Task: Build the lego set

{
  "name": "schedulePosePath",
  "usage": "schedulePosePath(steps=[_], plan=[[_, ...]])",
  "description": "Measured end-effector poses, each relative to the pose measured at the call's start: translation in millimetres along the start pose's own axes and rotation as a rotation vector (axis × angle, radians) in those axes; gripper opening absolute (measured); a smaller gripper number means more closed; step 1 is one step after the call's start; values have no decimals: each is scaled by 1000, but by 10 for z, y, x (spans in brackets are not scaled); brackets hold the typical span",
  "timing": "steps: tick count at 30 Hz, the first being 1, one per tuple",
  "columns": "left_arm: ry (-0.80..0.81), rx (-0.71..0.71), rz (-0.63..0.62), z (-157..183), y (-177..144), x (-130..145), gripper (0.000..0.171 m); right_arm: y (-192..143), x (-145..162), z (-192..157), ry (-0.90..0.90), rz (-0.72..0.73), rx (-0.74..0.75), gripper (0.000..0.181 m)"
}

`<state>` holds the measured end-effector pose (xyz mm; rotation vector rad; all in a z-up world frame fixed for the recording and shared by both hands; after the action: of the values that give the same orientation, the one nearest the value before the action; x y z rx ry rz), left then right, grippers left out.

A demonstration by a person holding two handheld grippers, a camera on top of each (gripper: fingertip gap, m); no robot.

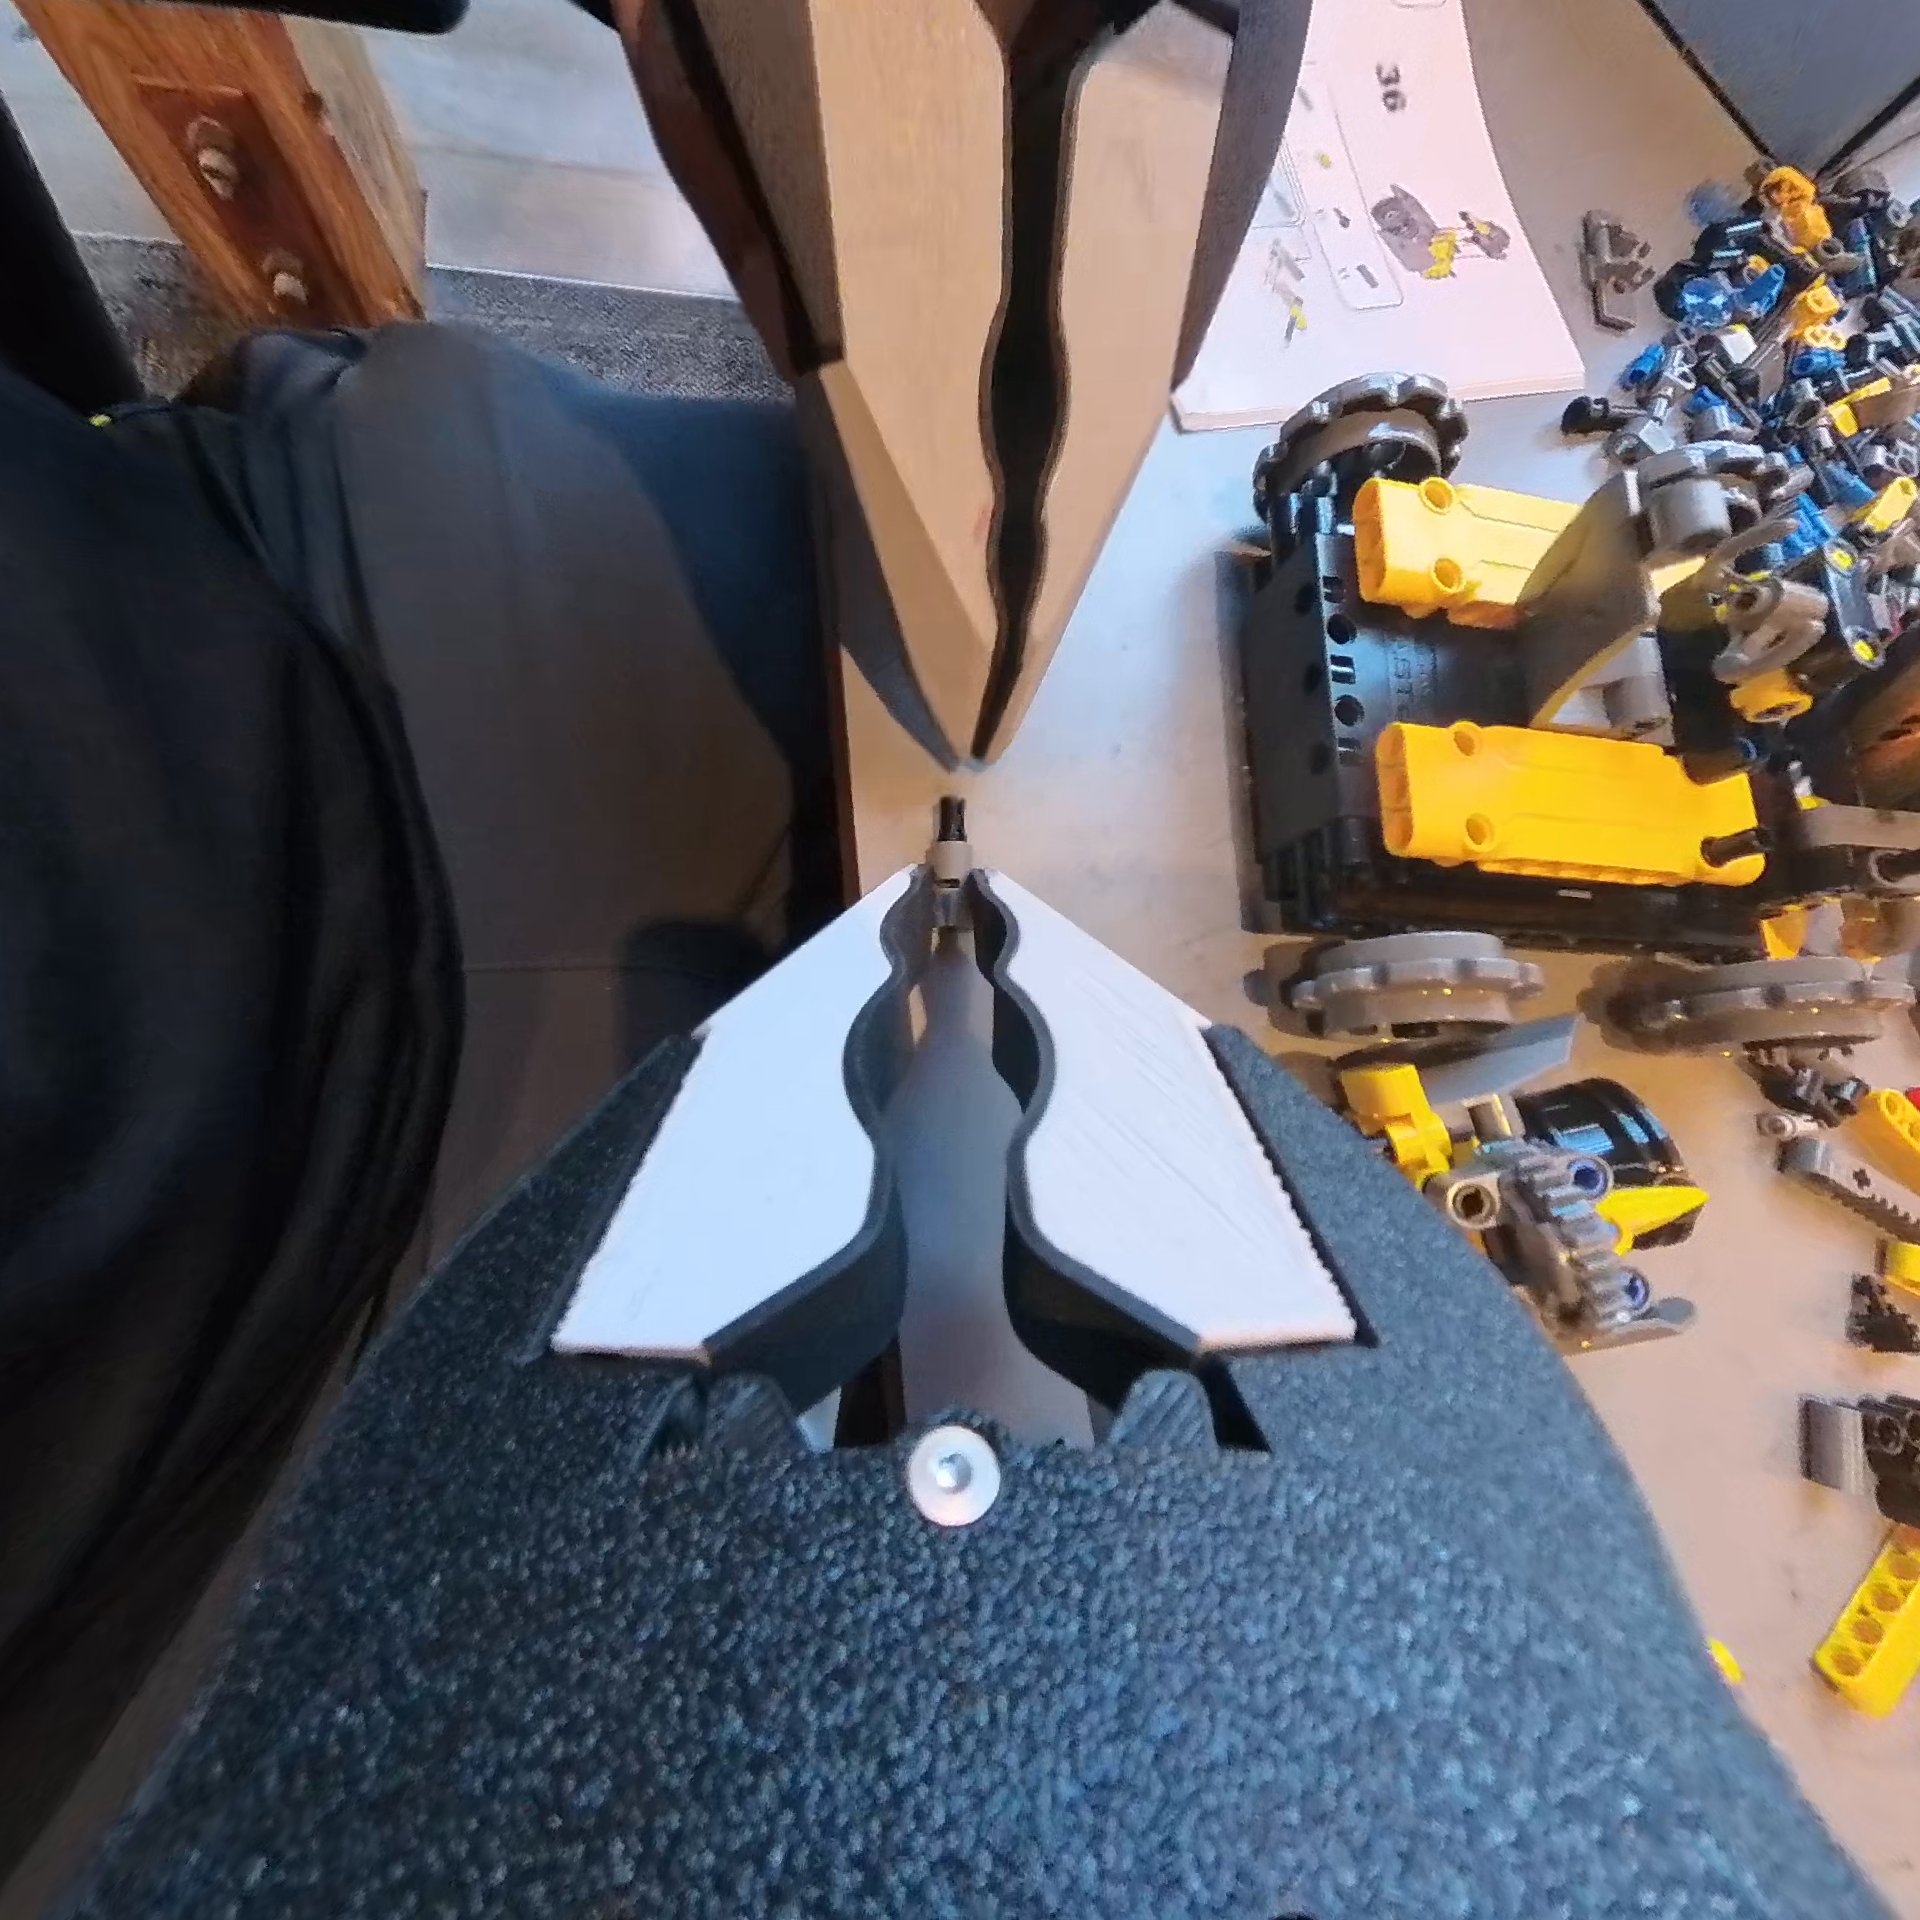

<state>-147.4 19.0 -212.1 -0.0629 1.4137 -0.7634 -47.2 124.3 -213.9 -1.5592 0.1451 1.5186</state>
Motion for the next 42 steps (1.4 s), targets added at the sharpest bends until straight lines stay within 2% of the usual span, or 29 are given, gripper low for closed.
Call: schedulePosePath(steps=[2, 10, 14, 20, 22, 25, 28, 30, 33, 37, 42], plan=[[15, 0, -34, 28, 69, 4, 0, 5, -7, 0, -1, -9, -1, 7], [-23, -15, -40, 29, 101, -20, 0, 14, -13, 10, 30, -24, -4, 6], [8, -62, -53, 82, 115, -31, 0, 20, -24, 1, 5, -37, -9, 6], [-48, -85, 38, 69, 131, -5, 0, -39, 15, 36, 66, -3, 32, 6], [-28, -107, 58, 103, 158, -18, 0, -231, -3, 81, 74, 39, 100, 7], [13, -122, 84, 169, 203, -37, 0, -797, 25, 246, 145, 147, 289, 6], [7, -92, 87, 226, 336, -92, 0, -1323, 264, 353, 300, 199, 398, 7], [3, -76, 87, 251, 459, -164, 0, -1499, 446, 353, 399, 202, 420, 7], [17, -40, 100, 319, 649, -310, 0, -1495, 585, 242, 476, 193, 350, 7], [80, -8, 114, 444, 819, -521, 12, -1309, 561, 59, 446, 166, 223, 7], [352, -45, 54, 611, 938, -637, 17, -1144, 495, -14, 445, 137, 123, 7]])
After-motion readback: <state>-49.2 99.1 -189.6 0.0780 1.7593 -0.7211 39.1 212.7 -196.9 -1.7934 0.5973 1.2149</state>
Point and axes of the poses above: each gripper's, where its closed fingertips meet, y out along the fingers, x out of its underside, z = x × y across the jaws, the point moved 9 cm from there along -y, back along the fingers, and after that the axes turned 13 degrees about z, right-handed, at the moved point
